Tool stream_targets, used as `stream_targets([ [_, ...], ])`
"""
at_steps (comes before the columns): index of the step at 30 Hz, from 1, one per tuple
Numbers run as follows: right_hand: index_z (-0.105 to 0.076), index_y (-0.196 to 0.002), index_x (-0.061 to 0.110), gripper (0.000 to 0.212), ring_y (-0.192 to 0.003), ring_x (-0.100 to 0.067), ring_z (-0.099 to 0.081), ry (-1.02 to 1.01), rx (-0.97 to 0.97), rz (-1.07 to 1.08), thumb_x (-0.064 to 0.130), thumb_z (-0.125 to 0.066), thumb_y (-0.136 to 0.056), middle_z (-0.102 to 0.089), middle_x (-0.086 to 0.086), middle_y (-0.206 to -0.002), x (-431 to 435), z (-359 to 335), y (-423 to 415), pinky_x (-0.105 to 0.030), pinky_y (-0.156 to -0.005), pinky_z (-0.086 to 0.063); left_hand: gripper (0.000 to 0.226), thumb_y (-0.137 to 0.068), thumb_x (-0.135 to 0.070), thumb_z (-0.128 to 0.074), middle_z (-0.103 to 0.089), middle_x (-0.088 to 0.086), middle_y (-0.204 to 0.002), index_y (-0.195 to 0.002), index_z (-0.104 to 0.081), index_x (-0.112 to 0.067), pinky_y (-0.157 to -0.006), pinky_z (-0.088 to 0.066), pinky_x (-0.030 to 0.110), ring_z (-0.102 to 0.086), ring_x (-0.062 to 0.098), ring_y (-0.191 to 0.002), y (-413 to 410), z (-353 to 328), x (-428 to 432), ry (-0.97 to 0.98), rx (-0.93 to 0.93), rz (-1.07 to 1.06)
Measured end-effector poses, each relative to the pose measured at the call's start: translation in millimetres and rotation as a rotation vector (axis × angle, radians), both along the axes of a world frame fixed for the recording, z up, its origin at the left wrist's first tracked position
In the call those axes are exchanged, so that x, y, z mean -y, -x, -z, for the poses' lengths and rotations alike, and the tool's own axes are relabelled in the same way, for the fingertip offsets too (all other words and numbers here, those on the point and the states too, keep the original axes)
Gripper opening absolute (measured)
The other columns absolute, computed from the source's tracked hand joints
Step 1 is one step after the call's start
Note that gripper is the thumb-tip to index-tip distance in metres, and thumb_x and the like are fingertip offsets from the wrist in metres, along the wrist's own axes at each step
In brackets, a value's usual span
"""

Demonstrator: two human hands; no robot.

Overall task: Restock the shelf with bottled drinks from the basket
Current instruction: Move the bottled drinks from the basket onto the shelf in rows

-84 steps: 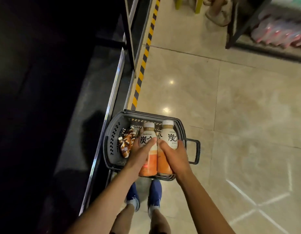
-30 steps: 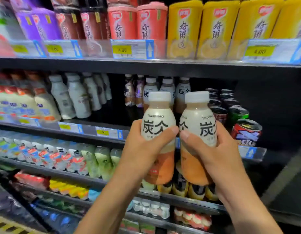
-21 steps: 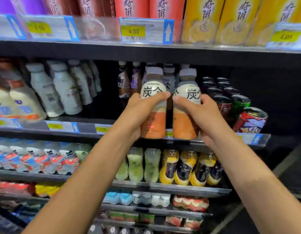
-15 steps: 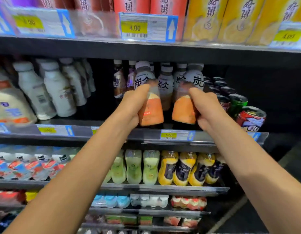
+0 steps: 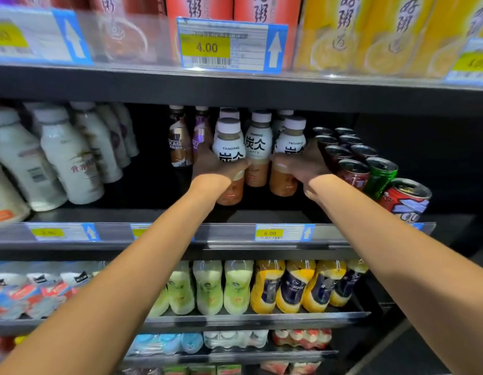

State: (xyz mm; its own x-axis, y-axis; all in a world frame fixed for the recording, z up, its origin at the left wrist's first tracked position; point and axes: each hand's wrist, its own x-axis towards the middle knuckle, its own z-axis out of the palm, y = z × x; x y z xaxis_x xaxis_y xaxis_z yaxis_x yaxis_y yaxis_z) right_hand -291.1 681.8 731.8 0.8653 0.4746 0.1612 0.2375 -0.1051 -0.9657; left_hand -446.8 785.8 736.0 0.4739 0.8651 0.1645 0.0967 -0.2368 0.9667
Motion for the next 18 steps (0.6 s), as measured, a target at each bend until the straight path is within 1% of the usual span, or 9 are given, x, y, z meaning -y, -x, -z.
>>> stream_targets([
  [1, -0.057, -0.120, 0.006, 0.067, -0.083, -0.013, -0.070, 0.019, 0.021, -0.009, 0.025, -0.089, -0.064, -0.072, -0.007, -0.103, -1, 1, -3, -0.019, -0.055, -0.053, 0.077, -0.068, -0.027, -0.089, -0.066, -0.003, -0.113, -0.131, -0.046, -0.013, -0.084, -0.046, 0.025, -0.063, 0.017, -0.102, -1, 2, -2, -0.014, -0.006, -0.004],
  [3, -0.056, -0.120, 0.012, 0.071, -0.087, -0.013, -0.071, 0.055, 0.033, -0.014, 0.033, -0.090, -0.060, -0.073, -0.002, -0.103, -3, 3, -10, -0.027, -0.067, -0.058, 0.083, -0.069, -0.028, -0.088, -0.065, 0.001, -0.123, -0.135, -0.039, -0.014, -0.094, -0.049, 0.031, -0.062, 0.020, -0.109, -3, 7, -3, -0.044, -0.014, -0.018],
  [4, -0.056, -0.119, 0.016, 0.075, -0.089, -0.013, -0.071, 0.059, 0.038, -0.018, 0.037, -0.091, -0.056, -0.073, 0.000, -0.103, -4, 5, -12, -0.033, -0.074, -0.060, 0.081, -0.069, -0.030, -0.088, -0.066, 0.003, -0.124, -0.133, -0.040, -0.016, -0.097, -0.050, 0.035, -0.062, 0.022, -0.111, -3, 9, -4, -0.056, -0.012, -0.027],
  [5, -0.056, -0.118, 0.018, 0.079, -0.090, -0.014, -0.072, 0.057, 0.048, -0.022, 0.042, -0.091, -0.051, -0.074, 0.002, -0.103, -5, 7, -15, -0.037, -0.079, -0.061, 0.078, -0.068, -0.031, -0.088, -0.066, 0.003, -0.123, -0.129, -0.042, -0.017, -0.097, -0.051, 0.037, -0.063, 0.022, -0.109, -4, 11, -6, -0.062, -0.007, -0.029],
  [7, -0.059, -0.117, 0.020, 0.083, -0.090, -0.013, -0.073, 0.062, 0.073, -0.033, 0.050, -0.091, -0.046, -0.075, 0.003, -0.101, -7, 10, -22, -0.042, -0.081, -0.061, 0.072, -0.067, -0.032, -0.089, -0.067, 0.001, -0.119, -0.123, -0.045, -0.016, -0.094, -0.052, 0.035, -0.063, 0.019, -0.102, -5, 12, -8, -0.053, -0.011, -0.026],
  [10, -0.060, -0.118, 0.023, 0.085, -0.090, -0.012, -0.073, 0.051, 0.076, -0.038, 0.056, -0.090, -0.045, -0.075, 0.005, -0.101, -10, 12, -27, -0.042, -0.083, -0.061, 0.068, -0.065, -0.034, -0.090, -0.068, 0.001, -0.120, -0.116, -0.048, -0.021, -0.096, -0.053, 0.039, -0.064, 0.020, -0.108, -5, 15, -10, -0.075, 0.010, -0.026],
  [13, -0.057, -0.120, 0.024, 0.087, -0.093, -0.013, -0.072, 0.032, 0.066, -0.047, 0.056, -0.089, -0.046, -0.074, 0.005, -0.104, -12, 13, -29, -0.042, -0.086, -0.059, 0.065, -0.064, -0.035, -0.090, -0.068, 0.001, -0.119, -0.109, -0.044, -0.027, -0.096, -0.053, 0.042, -0.064, 0.022, -0.109, -5, 17, -11, -0.082, 0.024, -0.019],
  [16, -0.054, -0.122, 0.024, 0.084, -0.096, -0.012, -0.071, 0.021, 0.078, -0.059, 0.057, -0.087, -0.052, -0.073, 0.006, -0.108, -13, 13, -29, -0.041, -0.089, -0.058, 0.065, -0.065, -0.034, -0.090, -0.067, 0.000, -0.118, -0.110, -0.043, -0.026, -0.095, -0.052, 0.039, -0.063, 0.021, -0.109, -6, 16, -11, -0.064, 0.030, -0.014],
  [18, -0.050, -0.123, 0.023, 0.073, -0.101, -0.013, -0.068, 0.013, 0.086, -0.056, 0.050, -0.086, -0.065, -0.070, 0.006, -0.112, -12, 12, -25, -0.038, -0.091, -0.055, 0.068, -0.066, -0.031, -0.090, -0.066, -0.003, -0.111, -0.118, -0.048, -0.019, -0.089, -0.053, 0.033, -0.064, 0.019, -0.104, -6, 16, -11, -0.049, 0.041, -0.003],
])
